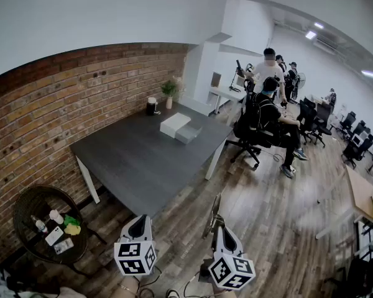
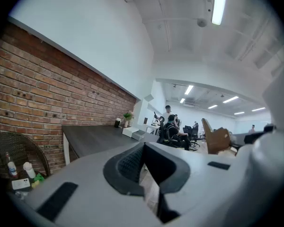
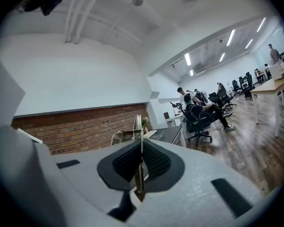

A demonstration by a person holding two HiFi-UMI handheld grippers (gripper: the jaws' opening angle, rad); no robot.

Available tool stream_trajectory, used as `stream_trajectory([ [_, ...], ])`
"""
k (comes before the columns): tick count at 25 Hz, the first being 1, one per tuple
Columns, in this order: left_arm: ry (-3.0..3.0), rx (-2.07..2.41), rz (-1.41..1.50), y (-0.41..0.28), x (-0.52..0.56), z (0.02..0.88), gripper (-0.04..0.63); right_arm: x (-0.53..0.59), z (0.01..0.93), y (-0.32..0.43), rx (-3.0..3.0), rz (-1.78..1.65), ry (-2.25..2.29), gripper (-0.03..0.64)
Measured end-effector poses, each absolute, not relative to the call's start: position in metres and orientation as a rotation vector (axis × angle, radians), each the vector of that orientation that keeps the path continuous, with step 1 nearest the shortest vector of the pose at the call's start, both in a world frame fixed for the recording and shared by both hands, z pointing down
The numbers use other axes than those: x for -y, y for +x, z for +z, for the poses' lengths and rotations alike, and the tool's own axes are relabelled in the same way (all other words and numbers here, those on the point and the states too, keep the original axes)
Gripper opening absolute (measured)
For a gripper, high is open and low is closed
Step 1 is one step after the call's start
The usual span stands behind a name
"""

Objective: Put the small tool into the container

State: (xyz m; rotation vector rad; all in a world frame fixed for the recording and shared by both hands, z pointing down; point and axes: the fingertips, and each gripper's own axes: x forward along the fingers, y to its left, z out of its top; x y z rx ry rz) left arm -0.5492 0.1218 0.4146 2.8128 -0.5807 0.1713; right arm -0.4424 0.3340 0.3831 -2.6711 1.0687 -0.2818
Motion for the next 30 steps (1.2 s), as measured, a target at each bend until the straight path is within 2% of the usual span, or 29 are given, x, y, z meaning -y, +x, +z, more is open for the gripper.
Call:
stream_trajectory([
  [14,2.804,0.595,0.214,-0.516,-0.108,0.427,0.004,-0.320,0.397,-0.409,-1.111,-0.360,-2.642,0.011],
  [30,2.811,0.642,0.214,-0.394,-0.100,0.430,0.003,-0.313,0.413,-0.283,-1.180,-0.410,-2.591,0.011],
])
